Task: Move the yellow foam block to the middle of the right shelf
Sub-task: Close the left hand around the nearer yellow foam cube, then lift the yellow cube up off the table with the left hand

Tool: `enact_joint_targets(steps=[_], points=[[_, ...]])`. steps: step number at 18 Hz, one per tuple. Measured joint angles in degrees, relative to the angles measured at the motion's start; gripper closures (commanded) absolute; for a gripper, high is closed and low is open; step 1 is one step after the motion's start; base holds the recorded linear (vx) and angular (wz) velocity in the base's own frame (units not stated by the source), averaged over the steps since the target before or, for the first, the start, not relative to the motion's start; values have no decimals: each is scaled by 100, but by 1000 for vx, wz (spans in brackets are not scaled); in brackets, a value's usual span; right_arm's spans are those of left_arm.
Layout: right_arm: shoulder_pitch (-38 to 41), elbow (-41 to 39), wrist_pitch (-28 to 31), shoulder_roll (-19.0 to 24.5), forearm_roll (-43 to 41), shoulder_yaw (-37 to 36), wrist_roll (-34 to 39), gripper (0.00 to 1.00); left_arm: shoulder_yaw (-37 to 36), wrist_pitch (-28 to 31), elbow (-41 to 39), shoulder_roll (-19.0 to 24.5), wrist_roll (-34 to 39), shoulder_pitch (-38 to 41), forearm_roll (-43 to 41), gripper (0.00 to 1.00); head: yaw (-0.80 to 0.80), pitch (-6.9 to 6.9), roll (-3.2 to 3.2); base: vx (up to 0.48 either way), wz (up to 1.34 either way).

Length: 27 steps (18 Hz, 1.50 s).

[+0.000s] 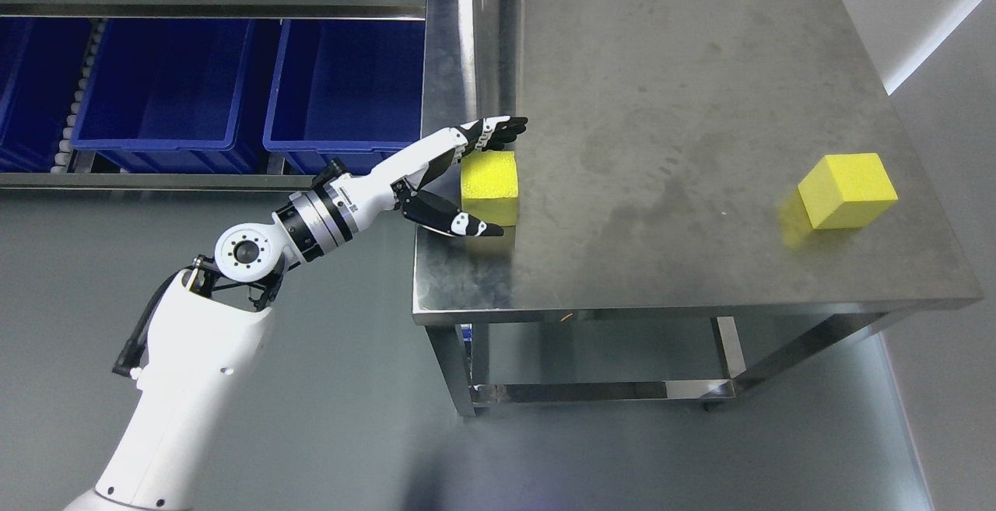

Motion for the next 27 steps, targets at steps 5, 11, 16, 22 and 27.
enact_joint_targets(steps=[5, 11, 16, 22, 27], points=[[-1, 0, 0, 0, 0, 0, 0, 0, -75, -37, 152, -13, -29, -15, -208, 20, 0, 0, 0, 0, 0], [0, 0, 0, 0, 0, 0, 0, 0, -46, -66, 276, -87, -9, -24, -296, 45, 0, 0, 0, 0, 0], [0, 0, 0, 0, 0, 0, 0, 0, 279, -320, 310, -457, -98, -55, -185, 48, 0, 0, 0, 0, 0], [0, 0, 0, 0, 0, 0, 0, 0, 706, -800, 219, -813, 1267, -401, 923, 47, 0, 0, 0, 0, -6], [0, 0, 0, 0, 0, 0, 0, 0, 1012, -1026, 174, -987, 3097, -418, 1322, 47, 0, 0, 0, -1, 53]])
